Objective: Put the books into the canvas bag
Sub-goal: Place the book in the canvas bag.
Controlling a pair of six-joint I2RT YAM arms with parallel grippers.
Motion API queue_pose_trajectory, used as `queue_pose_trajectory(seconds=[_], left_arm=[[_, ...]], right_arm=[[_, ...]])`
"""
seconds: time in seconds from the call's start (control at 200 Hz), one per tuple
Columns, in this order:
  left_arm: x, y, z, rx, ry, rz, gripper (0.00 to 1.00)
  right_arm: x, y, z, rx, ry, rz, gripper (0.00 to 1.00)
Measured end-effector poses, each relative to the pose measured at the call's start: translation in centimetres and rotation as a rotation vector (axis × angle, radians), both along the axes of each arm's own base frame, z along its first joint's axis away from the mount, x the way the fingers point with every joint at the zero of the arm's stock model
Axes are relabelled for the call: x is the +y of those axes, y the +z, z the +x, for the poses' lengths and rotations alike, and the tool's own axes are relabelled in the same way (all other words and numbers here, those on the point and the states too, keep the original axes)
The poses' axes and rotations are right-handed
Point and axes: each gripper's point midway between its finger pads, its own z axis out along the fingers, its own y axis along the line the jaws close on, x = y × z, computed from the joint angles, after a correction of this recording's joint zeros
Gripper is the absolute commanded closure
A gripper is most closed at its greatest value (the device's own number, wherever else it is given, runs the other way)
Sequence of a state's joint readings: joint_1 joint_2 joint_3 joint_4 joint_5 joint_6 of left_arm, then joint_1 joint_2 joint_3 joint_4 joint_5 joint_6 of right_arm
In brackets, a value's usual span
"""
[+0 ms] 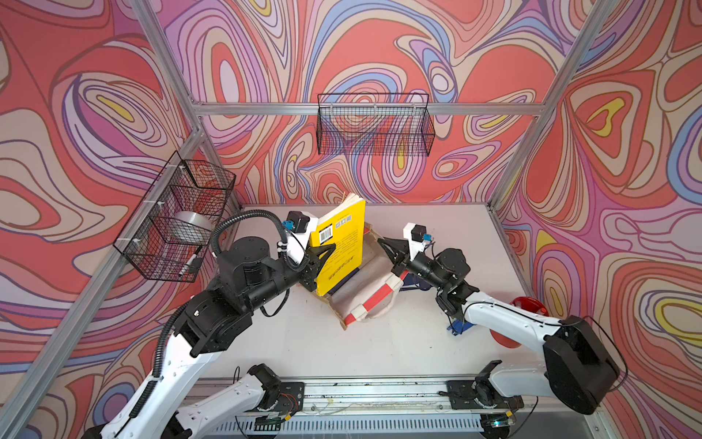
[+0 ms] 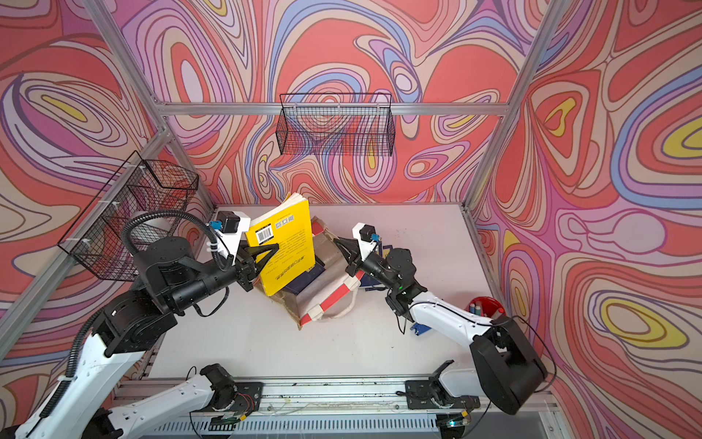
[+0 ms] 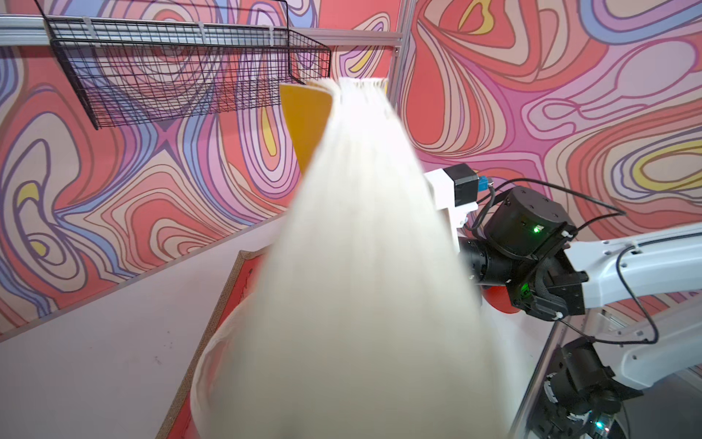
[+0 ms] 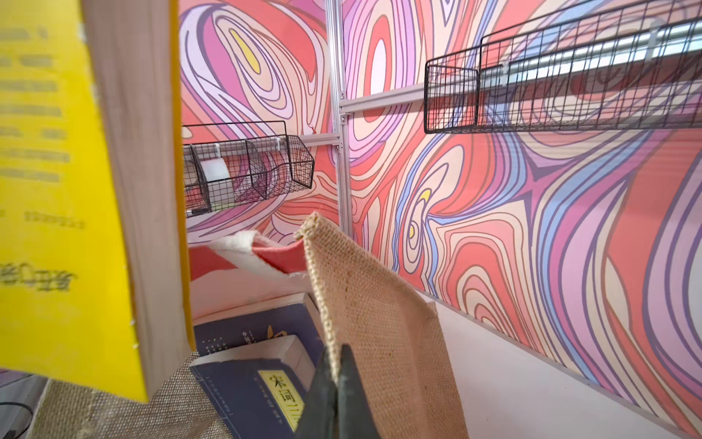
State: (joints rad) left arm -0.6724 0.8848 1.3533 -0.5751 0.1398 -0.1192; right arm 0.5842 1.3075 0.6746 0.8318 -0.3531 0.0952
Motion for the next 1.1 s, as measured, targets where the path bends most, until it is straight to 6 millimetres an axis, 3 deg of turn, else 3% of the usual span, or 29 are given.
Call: queue_pose_trajectory(seconds=[0.175,0.386,0.681,0.876,1.012,1.102], left_arm=[[-0.9,-0.2,-0.6,0.03,-0.049,-0.038,1.0],[-2.2,-2.5,-1.0,0.073,-0.078,-0.015,1.0],[-3.2,-3.5,-1.1,0.067,-0.079,0.02,1.0],[-3.1,-2.7,-1.1,0.028,-0.065,0.001,1.0],[-2.9,-2.8,-1.0,-0.03,-0.049,-0.019,1.0],[-3.0,-3.9,-0.4,-0.075,-0.03,-0.006,1.0]], right_arm=[[-1.2,1.0,-1.1,-0.017,-0.016,0.042,1.0],[-1.6,1.9,-0.6,0.075,-0.065,0.06,1.0],[1.9,3.5,1.3,0.273,-0.238,0.041,1.0],[1.1,1.6,4.7,0.455,-0.453,0.045,1.0],[0.9,0.2,4.6,0.505,-0.505,0.03,1.0],[1.1,-0.1,4.3,0.508,-0.503,0.023,1.0]])
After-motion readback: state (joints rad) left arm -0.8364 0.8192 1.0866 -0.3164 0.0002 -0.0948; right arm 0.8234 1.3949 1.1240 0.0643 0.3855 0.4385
